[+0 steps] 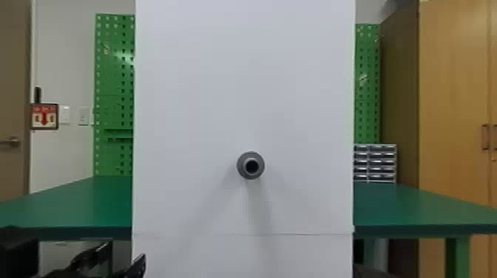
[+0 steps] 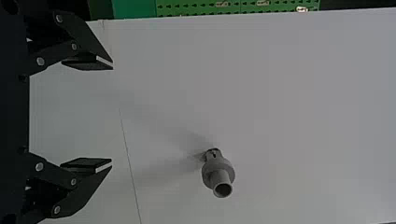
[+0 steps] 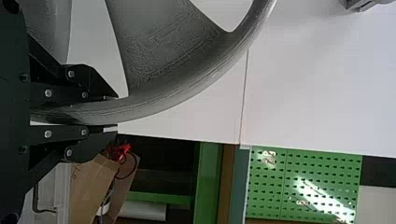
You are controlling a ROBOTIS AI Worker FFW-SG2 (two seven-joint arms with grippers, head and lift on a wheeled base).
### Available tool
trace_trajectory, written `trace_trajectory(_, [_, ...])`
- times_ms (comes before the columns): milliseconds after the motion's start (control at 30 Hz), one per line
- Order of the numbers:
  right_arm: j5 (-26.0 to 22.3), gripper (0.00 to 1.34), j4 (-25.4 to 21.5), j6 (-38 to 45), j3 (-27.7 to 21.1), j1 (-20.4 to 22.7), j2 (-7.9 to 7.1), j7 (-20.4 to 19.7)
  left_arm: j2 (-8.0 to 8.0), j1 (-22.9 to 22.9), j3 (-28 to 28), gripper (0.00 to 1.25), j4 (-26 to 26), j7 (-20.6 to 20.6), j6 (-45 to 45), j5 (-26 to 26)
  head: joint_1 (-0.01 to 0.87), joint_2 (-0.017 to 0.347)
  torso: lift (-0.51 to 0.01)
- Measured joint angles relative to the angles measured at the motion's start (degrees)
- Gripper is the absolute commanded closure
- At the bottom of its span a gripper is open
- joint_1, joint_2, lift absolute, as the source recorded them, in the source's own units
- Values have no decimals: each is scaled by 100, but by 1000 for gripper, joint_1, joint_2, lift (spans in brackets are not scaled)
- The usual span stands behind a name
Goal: Hold the wheel and insert it
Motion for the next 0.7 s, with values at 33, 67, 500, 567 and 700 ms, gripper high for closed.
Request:
trace_trajectory(33, [0, 1167, 0, 0, 0, -1, 0, 0, 0, 1, 0, 506, -1, -1, -3, 1, 0, 0, -499])
trace_trajectory(67, [-2, 1167, 0, 1, 1, -1, 0, 0, 0, 2, 1, 506, -2, -2, -7, 2, 0, 0, -499])
trace_trajectory(500, [29, 1165, -4, 52, 51, -34, 0, 0, 0, 17, 0, 506, -6, -2, -52, -21, 0, 0, -499])
trace_trajectory(567, [35, 1165, -17, 53, 54, -33, 0, -1, 0, 17, -1, 506, -6, -3, -54, -25, 0, 0, -499])
trace_trajectory(700, [49, 1165, -31, 54, 48, -16, 5, -2, 0, 15, -17, 506, -6, -3, -61, -40, 0, 0, -499])
